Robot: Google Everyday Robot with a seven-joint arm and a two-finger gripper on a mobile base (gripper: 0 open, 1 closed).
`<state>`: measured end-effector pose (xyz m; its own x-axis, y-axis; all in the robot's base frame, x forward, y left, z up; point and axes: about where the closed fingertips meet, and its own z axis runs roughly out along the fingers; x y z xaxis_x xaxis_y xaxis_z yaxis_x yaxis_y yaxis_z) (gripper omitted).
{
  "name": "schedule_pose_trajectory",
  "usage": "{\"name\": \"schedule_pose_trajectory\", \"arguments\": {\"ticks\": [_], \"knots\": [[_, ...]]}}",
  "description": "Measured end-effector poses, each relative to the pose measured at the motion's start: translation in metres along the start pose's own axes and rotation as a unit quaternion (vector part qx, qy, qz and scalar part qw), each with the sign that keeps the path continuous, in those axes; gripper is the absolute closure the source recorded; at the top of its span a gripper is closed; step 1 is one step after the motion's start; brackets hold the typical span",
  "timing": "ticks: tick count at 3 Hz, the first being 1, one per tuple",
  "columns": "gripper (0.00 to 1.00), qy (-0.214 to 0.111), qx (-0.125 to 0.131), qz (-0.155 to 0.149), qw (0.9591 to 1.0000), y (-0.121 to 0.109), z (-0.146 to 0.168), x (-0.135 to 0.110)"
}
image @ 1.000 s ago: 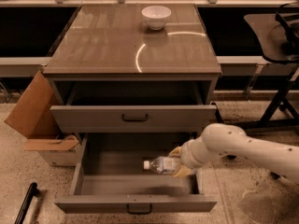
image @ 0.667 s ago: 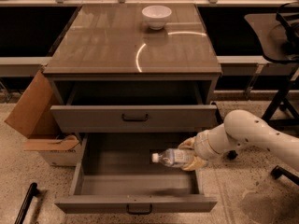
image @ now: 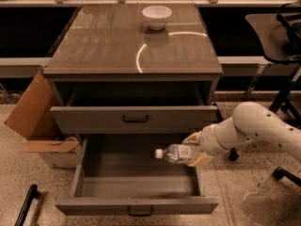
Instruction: Pick blue plastic bottle from middle drawer and place on counter
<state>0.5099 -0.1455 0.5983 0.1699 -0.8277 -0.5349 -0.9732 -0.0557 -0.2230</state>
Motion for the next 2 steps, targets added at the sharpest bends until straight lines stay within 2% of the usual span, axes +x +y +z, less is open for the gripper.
{"name": "schedule_pose_trajectory", "arguments": {"ticks": [1, 2], "knots": [[1.0, -0.004, 0.01, -0.026, 0.9996, -0.015, -0.062, -0.028], [1.0, -0.003, 0.008, -0.051, 0.9987, -0.026, -0.121, -0.057]]}}
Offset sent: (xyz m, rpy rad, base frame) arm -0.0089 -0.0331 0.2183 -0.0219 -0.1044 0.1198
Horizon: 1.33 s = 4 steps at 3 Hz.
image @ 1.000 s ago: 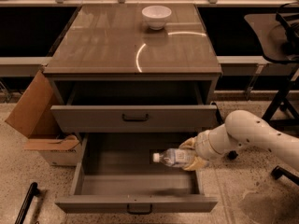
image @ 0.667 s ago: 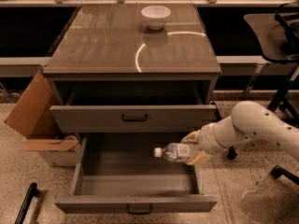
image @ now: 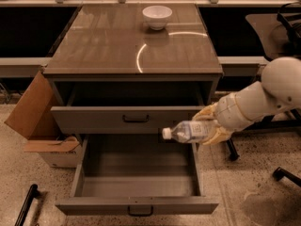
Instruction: Pick blue plastic bottle from middle drawer and place on counter
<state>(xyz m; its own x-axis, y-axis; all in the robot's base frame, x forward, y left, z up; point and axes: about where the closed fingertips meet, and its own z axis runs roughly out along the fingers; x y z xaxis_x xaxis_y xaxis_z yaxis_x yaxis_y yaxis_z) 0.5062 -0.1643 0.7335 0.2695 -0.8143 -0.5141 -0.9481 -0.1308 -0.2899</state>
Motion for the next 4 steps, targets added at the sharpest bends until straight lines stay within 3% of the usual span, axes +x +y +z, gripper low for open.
{"name": "schedule_pose_trajectory", "arguments": {"ticks": [1, 2, 3, 4], "knots": [[1.0, -0.012, 0.028, -0.021, 0.9993, -0.016, -0.055, -0.023], [1.0, -0.012, 0.028, -0.021, 0.9993, -0.016, -0.055, -0.023], [1.0, -0.022, 0.044, -0.022, 0.9985, -0.048, -0.075, -0.05], [1.0, -0.031, 0.063, -0.015, 0.9974, -0.098, -0.101, -0.089]]}}
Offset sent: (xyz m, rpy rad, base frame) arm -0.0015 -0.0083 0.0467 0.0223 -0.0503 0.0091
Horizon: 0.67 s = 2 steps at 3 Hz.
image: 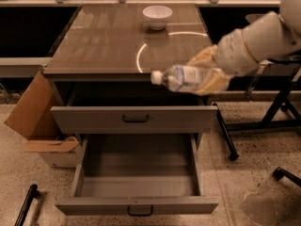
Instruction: Pick blue plastic bottle from middle drawer and place on counter
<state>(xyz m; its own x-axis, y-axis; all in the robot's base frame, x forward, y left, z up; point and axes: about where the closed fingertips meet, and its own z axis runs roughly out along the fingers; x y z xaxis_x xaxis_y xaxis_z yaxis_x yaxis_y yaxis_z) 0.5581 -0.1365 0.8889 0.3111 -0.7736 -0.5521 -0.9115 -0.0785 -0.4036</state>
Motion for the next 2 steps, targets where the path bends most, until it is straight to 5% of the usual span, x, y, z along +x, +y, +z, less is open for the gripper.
{"name": "schedule_pose_trajectory", "arguments": {"ticks": [2], "knots": [[1.0, -0.02, 0.034, 0.081, 0.9959, -0.099, 0.023, -0.034]]}}
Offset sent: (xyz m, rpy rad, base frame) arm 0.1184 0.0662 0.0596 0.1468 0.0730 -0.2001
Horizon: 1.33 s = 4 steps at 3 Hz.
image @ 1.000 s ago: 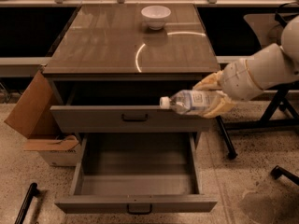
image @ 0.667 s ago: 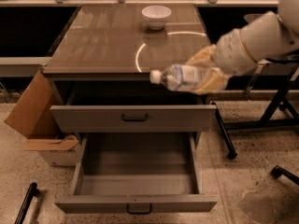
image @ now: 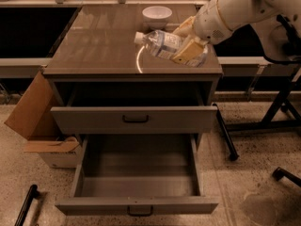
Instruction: Pick blue plastic bottle from middle drawer and place on counter
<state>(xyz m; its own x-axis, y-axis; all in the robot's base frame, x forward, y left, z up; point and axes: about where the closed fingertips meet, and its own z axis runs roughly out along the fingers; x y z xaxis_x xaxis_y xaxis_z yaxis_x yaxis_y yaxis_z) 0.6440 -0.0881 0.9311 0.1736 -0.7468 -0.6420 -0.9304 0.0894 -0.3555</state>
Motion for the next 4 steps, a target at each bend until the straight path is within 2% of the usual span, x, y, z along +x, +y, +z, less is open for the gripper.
{"name": "schedule_pose_trajectory", "arguments": {"ticks": [2, 3, 4], "knots": [[1.0, 0.022, 0.0, 0.067, 0.9975, -0.05, 0.044, 0.009], [0.81, 0.047, -0.003, 0.098, 0.994, -0.068, 0.064, 0.022], [0.58, 0.067, -0.01, 0.116, 0.9909, -0.078, 0.078, 0.03]]}}
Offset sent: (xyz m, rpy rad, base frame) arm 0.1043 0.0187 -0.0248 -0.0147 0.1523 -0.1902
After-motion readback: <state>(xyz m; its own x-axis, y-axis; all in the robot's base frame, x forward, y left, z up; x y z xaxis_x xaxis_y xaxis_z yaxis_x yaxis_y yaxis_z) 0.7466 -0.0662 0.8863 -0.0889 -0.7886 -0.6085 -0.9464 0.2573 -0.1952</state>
